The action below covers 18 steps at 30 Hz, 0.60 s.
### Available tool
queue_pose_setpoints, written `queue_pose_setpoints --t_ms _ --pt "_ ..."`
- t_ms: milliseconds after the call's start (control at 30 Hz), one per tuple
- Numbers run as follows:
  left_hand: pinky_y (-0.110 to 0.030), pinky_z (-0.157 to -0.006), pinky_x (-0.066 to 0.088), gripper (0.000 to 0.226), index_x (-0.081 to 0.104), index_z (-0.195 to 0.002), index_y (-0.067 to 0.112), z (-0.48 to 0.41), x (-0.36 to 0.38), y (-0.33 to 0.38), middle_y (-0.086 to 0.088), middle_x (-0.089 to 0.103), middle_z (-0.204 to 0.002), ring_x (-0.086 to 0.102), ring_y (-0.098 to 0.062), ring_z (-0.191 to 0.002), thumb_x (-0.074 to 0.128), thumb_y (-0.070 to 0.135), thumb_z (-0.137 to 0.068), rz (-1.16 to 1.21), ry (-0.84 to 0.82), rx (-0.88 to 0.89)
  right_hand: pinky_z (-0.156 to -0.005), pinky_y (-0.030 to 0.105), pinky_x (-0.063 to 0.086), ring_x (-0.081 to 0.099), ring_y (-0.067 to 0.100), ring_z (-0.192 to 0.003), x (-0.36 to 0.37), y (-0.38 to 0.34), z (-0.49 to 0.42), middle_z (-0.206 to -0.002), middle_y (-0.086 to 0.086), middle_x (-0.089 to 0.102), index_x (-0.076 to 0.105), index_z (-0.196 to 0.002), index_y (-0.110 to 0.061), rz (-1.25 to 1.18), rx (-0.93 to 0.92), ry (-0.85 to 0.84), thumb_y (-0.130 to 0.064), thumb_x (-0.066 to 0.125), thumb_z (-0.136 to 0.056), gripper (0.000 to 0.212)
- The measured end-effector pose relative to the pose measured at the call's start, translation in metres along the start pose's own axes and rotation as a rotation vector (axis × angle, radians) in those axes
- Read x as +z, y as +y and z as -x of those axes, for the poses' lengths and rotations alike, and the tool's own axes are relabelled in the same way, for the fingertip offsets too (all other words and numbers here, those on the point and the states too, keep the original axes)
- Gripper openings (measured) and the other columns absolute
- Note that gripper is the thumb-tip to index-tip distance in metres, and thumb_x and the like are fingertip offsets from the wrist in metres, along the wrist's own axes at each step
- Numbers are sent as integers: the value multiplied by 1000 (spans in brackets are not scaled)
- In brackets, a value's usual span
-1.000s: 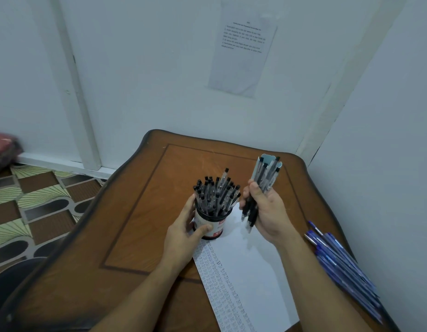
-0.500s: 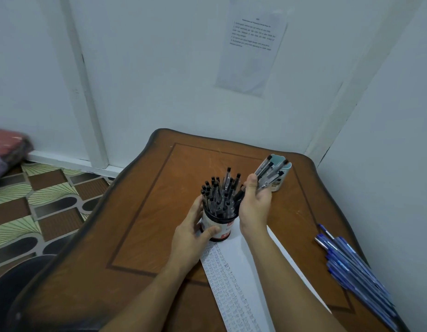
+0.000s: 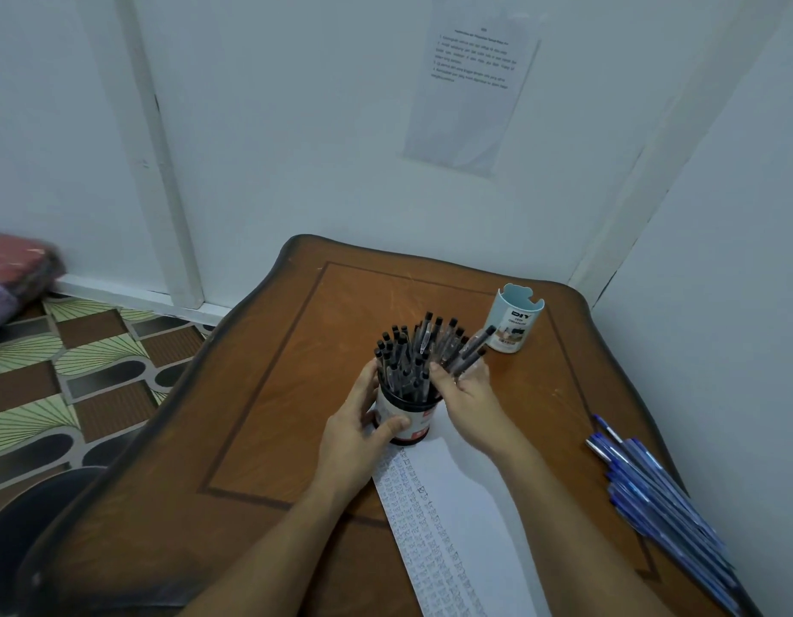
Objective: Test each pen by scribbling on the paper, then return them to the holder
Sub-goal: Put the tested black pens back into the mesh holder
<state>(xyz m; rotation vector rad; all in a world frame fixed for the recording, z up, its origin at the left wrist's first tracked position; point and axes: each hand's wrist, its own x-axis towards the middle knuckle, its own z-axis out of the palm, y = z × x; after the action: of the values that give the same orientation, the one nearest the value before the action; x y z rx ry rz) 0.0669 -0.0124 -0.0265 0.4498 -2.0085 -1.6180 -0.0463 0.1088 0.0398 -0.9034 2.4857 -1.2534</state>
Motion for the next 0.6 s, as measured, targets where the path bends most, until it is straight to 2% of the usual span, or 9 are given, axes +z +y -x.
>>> queue_pose_setpoints --t_ms 67,133,200,233,300,400,433,500,600 --pt "-3 -96 37 80 25 -133 61 0 0 1 39 38 -133 38 29 -115 73 17 -87 5 -1 -2 -111 45 33 43 16 -127 -21 -7 -1 -136 -3 45 58 -127 -35 102 -45 -110 -43 52 -100 29" --pt "-4 -97 38 80 26 -133 61 1 0 2 39 39 -134 39 27 -117 73 16 -87 12 -1 -3 -90 29 43 55 4 -103 -38 -16 0 -119 -5 54 55 -112 -35 86 -86 -105 -36 64 -94 20" --pt "-7 -99 40 80 28 -134 59 1 1 2 36 42 -135 41 23 -120 73 13 -87 26 5 -6 -74 22 42 56 1 -91 -44 -22 0 -104 -11 57 47 -111 -33 52 -120 -78 -24 66 -91 29" --pt "-8 -99 41 80 29 -135 58 1 1 2 34 43 -136 42 22 -120 74 12 -86 28 9 -6 -76 20 43 57 0 -94 -42 -26 -1 -105 -17 57 43 -120 -34 -6 -113 -101 -20 64 -92 38" --pt "-7 -97 41 81 29 -136 56 1 1 2 33 43 -136 43 22 -119 73 11 -86 24 13 -5 -91 21 44 57 -1 -106 -32 -28 -1 -113 -23 58 36 -136 -41 -181 -105 -140 -22 55 -95 49" --pt "-6 -96 40 80 29 -139 53 1 1 2 32 43 -137 42 22 -120 73 11 -87 23 5 -2 -106 34 44 54 2 -122 -12 -27 -5 -126 -19 57 38 -139 -45 -305 -123 -86 -38 44 -98 42" --pt "-6 -96 40 80 29 -139 53 1 1 1 32 43 -138 42 22 -121 73 12 -87 22 3 -3 -113 39 40 47 5 -132 -9 -26 -6 -138 -13 51 37 -140 -44 -292 -127 -80 -42 41 -98 43" --pt "-6 -95 40 81 29 -137 56 0 1 -1 33 42 -137 42 23 -120 73 12 -86 22 6 -9 -123 46 23 20 8 -150 -4 -25 -6 -161 -8 24 27 -145 -49 -236 -130 -88 -50 38 -98 49" --pt "-4 -93 40 81 29 -138 56 -1 1 -2 33 43 -137 42 25 -117 73 12 -86 26 0 -16 -125 46 8 -4 4 -152 -5 -19 -4 -165 -18 -4 4 -152 -51 -176 -139 -145 -59 31 -100 59"
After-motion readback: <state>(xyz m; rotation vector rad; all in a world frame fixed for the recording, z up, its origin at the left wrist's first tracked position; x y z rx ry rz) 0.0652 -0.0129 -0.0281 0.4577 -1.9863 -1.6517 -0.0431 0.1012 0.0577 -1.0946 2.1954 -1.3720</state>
